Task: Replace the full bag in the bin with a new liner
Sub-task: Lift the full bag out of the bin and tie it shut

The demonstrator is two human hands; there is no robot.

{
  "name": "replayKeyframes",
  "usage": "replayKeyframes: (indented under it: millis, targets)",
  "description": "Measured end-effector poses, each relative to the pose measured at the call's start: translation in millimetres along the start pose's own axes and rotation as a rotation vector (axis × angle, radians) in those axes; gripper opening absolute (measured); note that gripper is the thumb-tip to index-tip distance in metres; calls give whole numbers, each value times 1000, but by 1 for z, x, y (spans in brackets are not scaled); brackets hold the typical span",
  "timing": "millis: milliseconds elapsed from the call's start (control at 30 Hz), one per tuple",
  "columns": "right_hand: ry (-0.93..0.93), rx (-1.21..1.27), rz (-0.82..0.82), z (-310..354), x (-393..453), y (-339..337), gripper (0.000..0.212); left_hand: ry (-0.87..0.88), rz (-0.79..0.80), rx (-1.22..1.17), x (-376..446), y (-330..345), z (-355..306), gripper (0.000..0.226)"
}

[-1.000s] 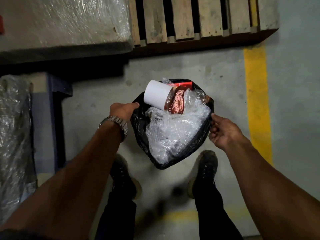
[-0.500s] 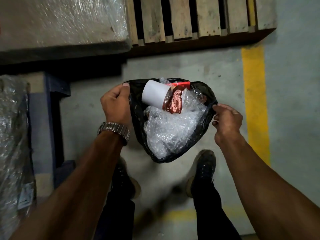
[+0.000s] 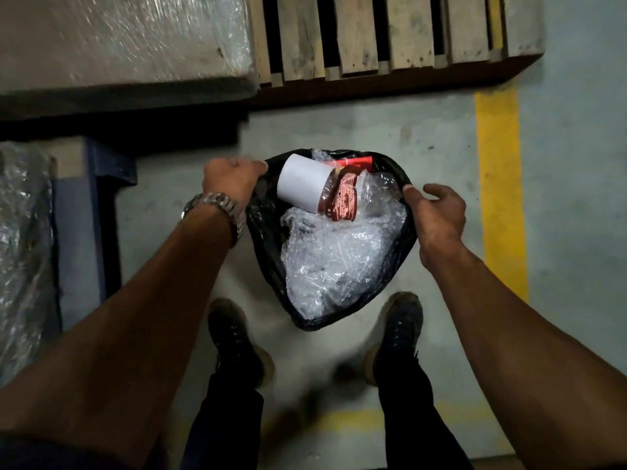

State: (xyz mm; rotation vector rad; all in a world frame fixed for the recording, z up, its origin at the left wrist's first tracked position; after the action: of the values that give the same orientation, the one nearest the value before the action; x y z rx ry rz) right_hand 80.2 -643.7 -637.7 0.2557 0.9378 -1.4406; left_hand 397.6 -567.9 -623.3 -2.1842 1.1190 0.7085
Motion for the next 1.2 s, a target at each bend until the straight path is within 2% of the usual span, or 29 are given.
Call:
replayKeyframes:
  millis: [133,233,300,367,500,667,867,933,1033,1133,1200]
  targets:
    - [-35,-275,-16,14,0,3,20,19,-22,191,10,2,-9,11]
    - [-54,-319,-38,18,-1,5,17,122,-43,276,5,7,-22,4]
    - [-88,-255,-39,21,-1,7,15,185,-28,204,0,14,-30,5]
    - [-127,-143,-7,23,0,11,14,208,31,11,-6,21,-35,9]
    - [-202,4,82,27,1,20,18,172,123,-300,-16,25,-33,10]
    - [-274,129,65,30,-11,12,18,158,262,-543,-25,18,-25,10]
    - [-374,222,-38,29,-35,-2,14,160,291,-697,-33,-6,-6,20]
    - [-393,214,-86,30,-41,-4,15,152,311,-746,-37,-13,-4,10]
    - [-398,199,-156,31,-50,-7,15,138,278,-821,-43,-22,-1,14]
    - [-404,124,-188,29,-58,-8,20,152,259,-760,-54,-23,-1,11]
    - [-428,65,-159,27,-66,-6,22,164,209,-625,-64,-19,-5,16]
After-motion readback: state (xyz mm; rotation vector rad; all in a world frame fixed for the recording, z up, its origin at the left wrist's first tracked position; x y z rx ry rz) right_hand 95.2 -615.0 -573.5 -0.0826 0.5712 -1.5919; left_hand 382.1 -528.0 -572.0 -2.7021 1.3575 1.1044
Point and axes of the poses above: each hand's wrist, its own x-axis towards the middle knuckle, its own y-axis out of the palm, z = x × y, the point moved 6 cm from there along x, towards the middle knuckle, and after that the axes turned 12 degrees about z, right-handed, at the moved point
